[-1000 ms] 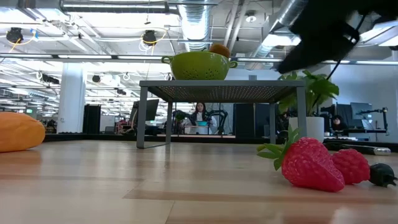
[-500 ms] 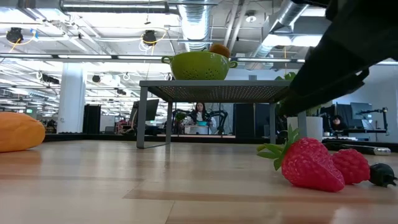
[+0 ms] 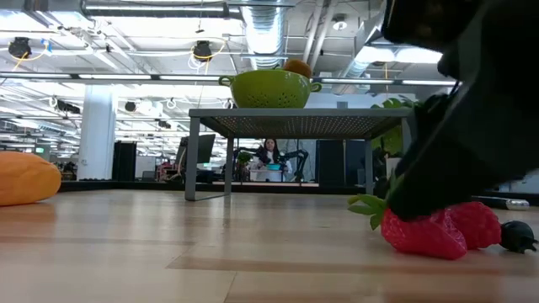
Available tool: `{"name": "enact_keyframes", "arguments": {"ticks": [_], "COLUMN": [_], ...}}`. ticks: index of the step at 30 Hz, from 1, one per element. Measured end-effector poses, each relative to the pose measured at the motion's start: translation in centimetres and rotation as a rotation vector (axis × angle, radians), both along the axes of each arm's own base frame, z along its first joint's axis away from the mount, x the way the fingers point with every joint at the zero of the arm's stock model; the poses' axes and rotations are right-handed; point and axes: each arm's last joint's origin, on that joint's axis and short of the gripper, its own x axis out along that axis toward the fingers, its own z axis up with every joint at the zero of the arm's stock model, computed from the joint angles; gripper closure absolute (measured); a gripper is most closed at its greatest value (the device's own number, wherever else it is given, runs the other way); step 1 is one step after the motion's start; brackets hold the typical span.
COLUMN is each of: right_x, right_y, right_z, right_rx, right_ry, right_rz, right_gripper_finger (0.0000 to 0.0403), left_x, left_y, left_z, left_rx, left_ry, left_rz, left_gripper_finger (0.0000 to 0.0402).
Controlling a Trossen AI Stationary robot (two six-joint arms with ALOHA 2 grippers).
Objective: Pick & Place Fruit
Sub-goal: Put the strawberry into the green strainer bowl on the shelf
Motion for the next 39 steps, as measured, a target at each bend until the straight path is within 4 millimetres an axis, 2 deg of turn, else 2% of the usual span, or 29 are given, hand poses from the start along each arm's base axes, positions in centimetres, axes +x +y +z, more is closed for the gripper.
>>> {"name": "enact_keyframes", "arguments": {"ticks": [4, 20, 27, 35, 39], "right_x": [0.3, -0.1, 0.3, 0.4, 0.4], "right_y": [0.3, -0.3, -0.7, -0.8, -0.8], "right_z": [0.1, -0.4, -0.4, -0.4, -0.4], "right_rx": [-0.004, -0.041, -0.024, -0.020, -0.009], "right_ry": [0.004, 0.071, 0.085, 0.089, 0.094], "right_rz": [0.012, -0.004, -0.008, -0.006, 0.004], "right_gripper_finger": [0.0101, 0.0106, 0.0162, 0.0274, 0.0284], "left_x": [0.0, 0.0, 0.0, 0.0, 0.0], "left_y": [0.0, 0.0, 0.0, 0.0, 0.0], "left_z": [0.1, 0.3, 0.3, 0.3, 0.4], "left_rx": [0.003, -0.006, -0.008, -0.010, -0.010], "left_ry": [-0.009, -0.025, -0.029, -0.033, -0.034], "left_rz": [-0.001, -0.003, -0.002, 0.001, 0.000], "left_gripper_finger": [0.0244, 0.0244, 0.0244, 0.0244, 0.0244]}}
